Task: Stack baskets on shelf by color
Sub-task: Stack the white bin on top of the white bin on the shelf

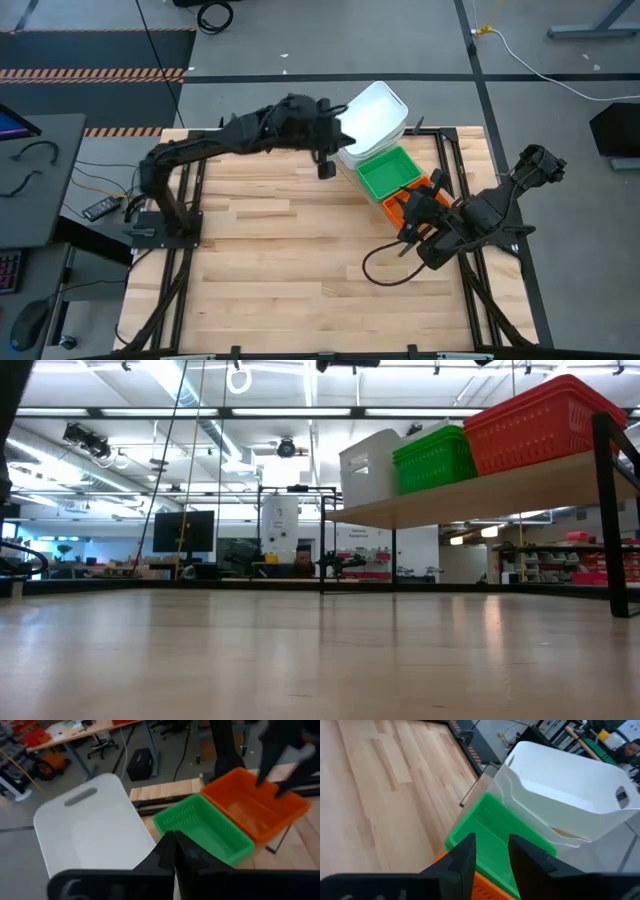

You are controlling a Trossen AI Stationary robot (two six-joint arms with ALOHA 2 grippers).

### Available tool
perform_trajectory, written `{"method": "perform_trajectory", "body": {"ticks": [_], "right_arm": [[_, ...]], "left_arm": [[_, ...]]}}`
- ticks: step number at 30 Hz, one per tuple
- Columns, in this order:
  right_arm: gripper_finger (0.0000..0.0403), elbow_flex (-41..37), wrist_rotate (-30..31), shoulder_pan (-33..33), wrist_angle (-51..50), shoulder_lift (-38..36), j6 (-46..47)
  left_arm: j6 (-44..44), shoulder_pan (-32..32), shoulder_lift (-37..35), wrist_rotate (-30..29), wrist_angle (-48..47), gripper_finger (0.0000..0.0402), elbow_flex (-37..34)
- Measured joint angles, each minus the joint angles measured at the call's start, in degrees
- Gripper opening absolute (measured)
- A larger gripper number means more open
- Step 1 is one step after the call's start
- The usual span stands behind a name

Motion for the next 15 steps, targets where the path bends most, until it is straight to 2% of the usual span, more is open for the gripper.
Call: {"method": "perform_trajectory", "body": {"ticks": [4, 8, 12, 15], "right_arm": [[0.0120, 0.00, 2.85, -0.04, -0.36, -0.02, 1.37], [0.0120, 0.00, 9.43, -1.35, -0.76, -0.02, 2.50], [0.0120, 0.70, 15.18, -5.98, -0.79, -0.09, -0.14], [0.0120, 4.59, 10.57, -13.23, -0.55, -0.10, -5.57]], "left_arm": [[-1.54, -0.03, -9.81, -1.31, 14.41, 0.0002, -18.87], [-4.71, 0.02, -19.64, -1.47, 31.33, 0.0004, -37.66], [-6.19, -0.43, -26.17, -1.53, 44.65, 0.0007, -51.76], [-6.70, -0.41, -29.25, -1.65, 52.56, 0.0009, -59.22]]}}
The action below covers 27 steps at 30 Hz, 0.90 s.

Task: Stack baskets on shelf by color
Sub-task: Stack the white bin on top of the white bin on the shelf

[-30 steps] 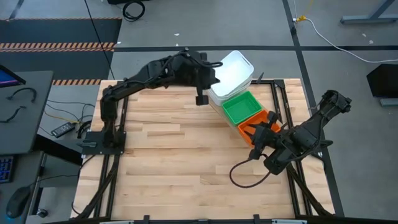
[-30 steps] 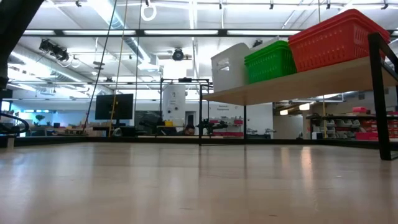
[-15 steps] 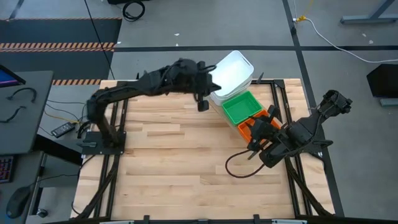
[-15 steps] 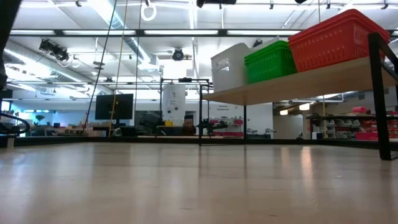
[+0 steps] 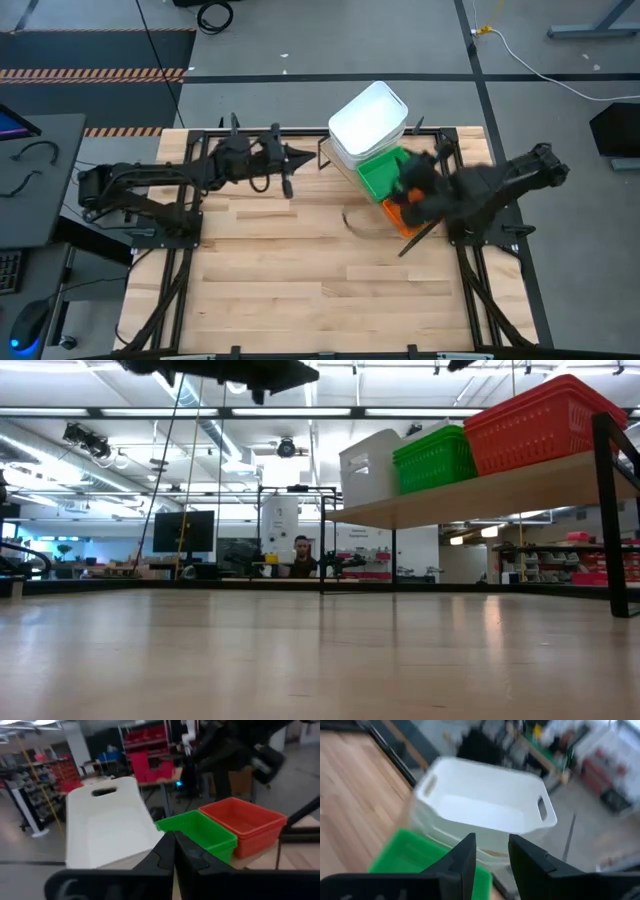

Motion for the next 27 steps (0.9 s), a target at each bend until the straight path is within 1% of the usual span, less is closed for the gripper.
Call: {"method": "perform_trajectory", "body": {"ticks": [3, 7, 10, 12, 14, 17, 21, 24, 26, 27], "right_arm": [[0.0120, 5.40, -6.99, -8.66, 1.81, 0.01, -6.45], [0.0121, 14.45, -10.94, -18.33, 6.84, 0.01, -18.17], [0.0126, 21.17, -16.83, -24.84, 11.62, 0.20, -28.88], [0.0132, 24.68, -21.24, -29.06, 13.53, 0.94, -33.53], [0.0140, 27.25, -25.31, -33.53, 13.29, 2.45, -35.87], [0.0153, 29.94, -31.38, -39.17, 10.04, 6.49, -37.35], [0.0170, 35.05, -34.39, -44.24, 6.95, 13.40, -40.28], [0.0179, 40.88, -39.56, -47.77, 5.25, 18.11, -41.22], [0.0181, 44.98, -43.73, -50.03, 1.14, 21.20, -40.03], [0.0181, 47.15, -44.33, -50.96, -1.43, 22.68, -39.62]], "left_arm": [[-0.26, 0.29, -0.88, -0.27, 7.15, 0.0009, -4.67], [-0.29, 0.58, -1.61, -0.25, 8.36, 0.0010, -7.01], [0.67, 0.58, -1.42, -0.25, 6.91, 0.0011, -7.93], [1.71, 0.58, -1.46, -0.27, 6.87, 0.0011, -7.96], [2.04, 0.59, -1.83, -0.27, 6.54, 0.0011, -7.91], [2.75, 0.83, -2.46, -0.25, 6.54, 0.0011, -7.85], [2.90, 1.77, -3.50, -0.23, 5.02, 0.0011, -7.88], [0.20, 3.01, -3.59, -0.12, 4.48, 0.0012, -7.87], [-2.49, 3.61, -3.79, 1.98, 5.70, 0.0013, -8.41], [-3.45, 3.74, -3.81, 3.94, 6.99, 0.0013, -8.94]]}}
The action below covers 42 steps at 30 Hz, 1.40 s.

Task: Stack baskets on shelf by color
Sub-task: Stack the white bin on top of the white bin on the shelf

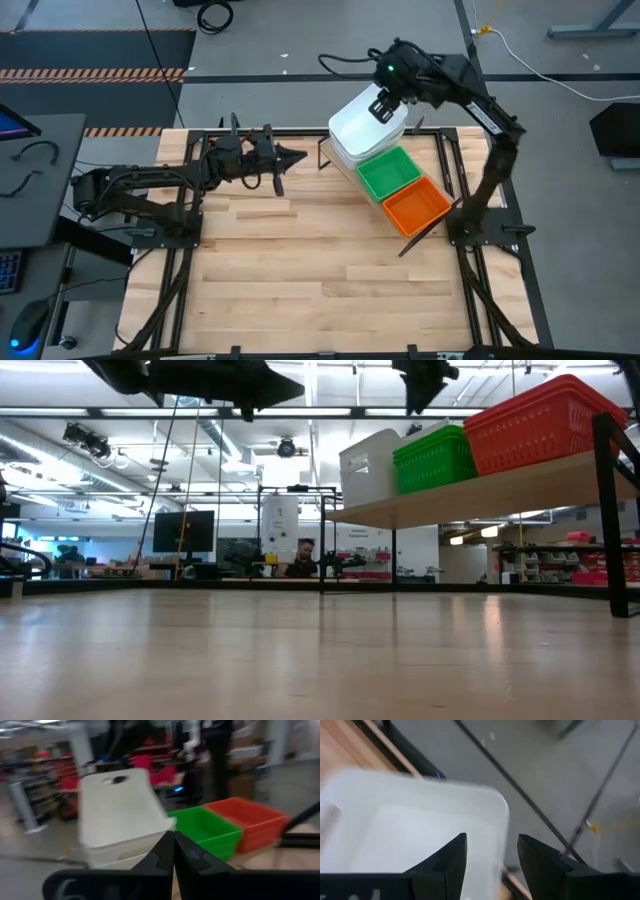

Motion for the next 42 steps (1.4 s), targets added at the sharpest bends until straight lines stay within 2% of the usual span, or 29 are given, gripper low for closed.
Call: {"method": "perform_trajectory", "body": {"ticks": [3, 5, 7, 12, 16, 22, 27, 32, 38, 42], "right_arm": [[0.0179, 5.61, 0.59, -2.75, -7.71, 3.57, 0.14], [0.0179, 5.35, -1.65, -4.14, -5.83, 3.50, 0.36], [0.0179, 5.37, -5.88, -4.97, -4.46, 3.09, 0.43], [0.0177, 5.44, -4.43, -4.84, -6.79, 3.22, 0.52], [0.0176, 5.14, -6.87, -4.63, -6.90, 2.84, 2.33], [0.0176, 3.85, -6.84, -4.29, -6.89, 3.15, 4.31], [0.0176, 2.05, -6.89, -4.36, -6.94, 3.17, 4.73], [0.0176, 0.26, -4.07, -4.46, -6.92, 3.15, 4.72], [0.0175, -1.66, -4.19, -5.61, -6.93, 3.17, 4.59], [0.0160, -1.88, -4.43, -6.02, -6.92, 3.17, 4.19]], "left_arm": [[-3.07, 0.11, 0.02, 5.25, 4.15, 0.0010, -2.31], [-3.51, 0.02, 0.02, 6.71, 6.18, 0.0009, -3.21], [-3.55, 0.04, 0.02, 6.73, 6.11, 0.0009, -3.51], [-3.53, 0.07, 0.02, 6.56, 5.81, 0.0018, -3.80], [-3.53, 0.06, 0.02, 6.58, 6.69, 0.0017, -3.80], [-3.09, 0.07, 0.02, 6.56, 8.02, 0.0009, -3.80], [-1.68, 0.11, 0.02, 6.54, 8.75, 0.0018, -3.80], [-1.22, 0.11, 0.02, 6.27, 10.03, 0.0023, -3.80], [-1.06, 0.11, 0.02, 6.10, 11.04, 0.0012, -3.80], [-0.91, 0.11, 0.02, 6.10, 11.12, 0.0011, -3.80]]}}
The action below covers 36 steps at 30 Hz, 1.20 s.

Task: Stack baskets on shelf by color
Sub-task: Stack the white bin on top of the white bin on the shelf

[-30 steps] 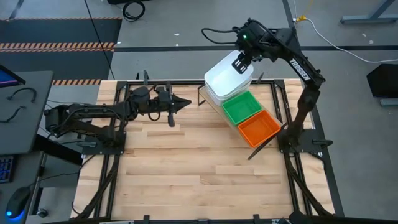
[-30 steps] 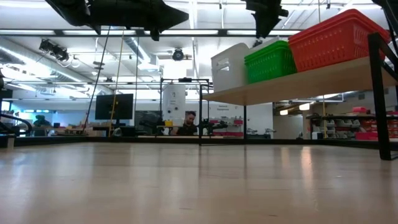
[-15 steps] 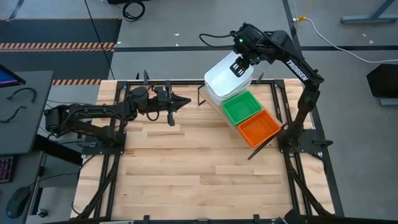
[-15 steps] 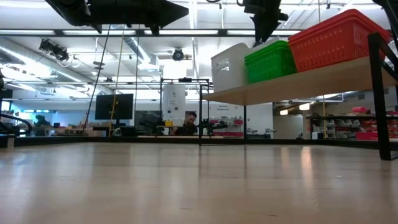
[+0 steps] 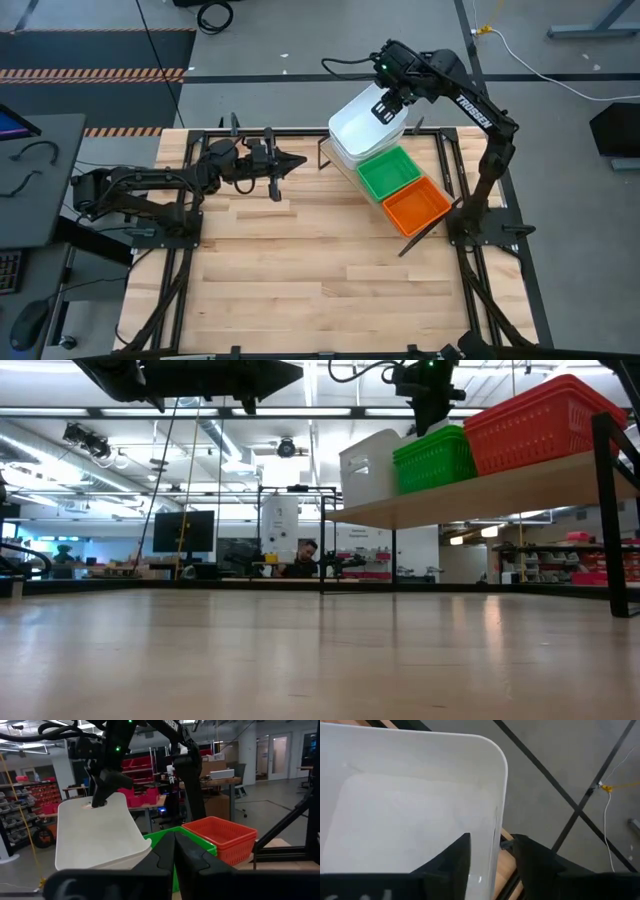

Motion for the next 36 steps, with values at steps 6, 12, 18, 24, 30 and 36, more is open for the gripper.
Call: {"method": "perform_trajectory", "body": {"ticks": [6, 12, 18, 24, 30, 36], "right_arm": [[0.0084, 0.00, -0.05, 0.00, 0.00, 0.00, -0.11], [0.0011, 0.00, -1.29, -0.28, 0.28, -0.02, -1.12], [0.0007, 0.04, -6.79, -3.04, 0.35, -0.28, 1.12], [0.0006, 0.04, -13.80, -6.16, 1.65, -0.59, 2.89], [0.0005, -0.02, -14.80, -6.80, 1.49, -0.46, 4.50], [0.0006, -0.02, -14.66, -6.56, 0.75, -0.26, 7.00]], "left_arm": [[0.00, 0.00, 0.00, 0.00, 0.13, 0.0023, 0.00], [-0.02, 0.00, 0.00, 0.00, 0.13, 0.0018, 0.00], [-0.17, 0.00, 0.02, 0.00, 0.13, 0.0010, 0.00], [-0.17, 0.00, 0.02, 0.00, 0.13, 0.0020, 0.00], [-0.17, 0.00, 0.02, 0.00, 0.15, 0.0022, 0.00], [-0.20, 0.00, 0.02, 0.00, 0.22, 0.0012, 0.00]]}}
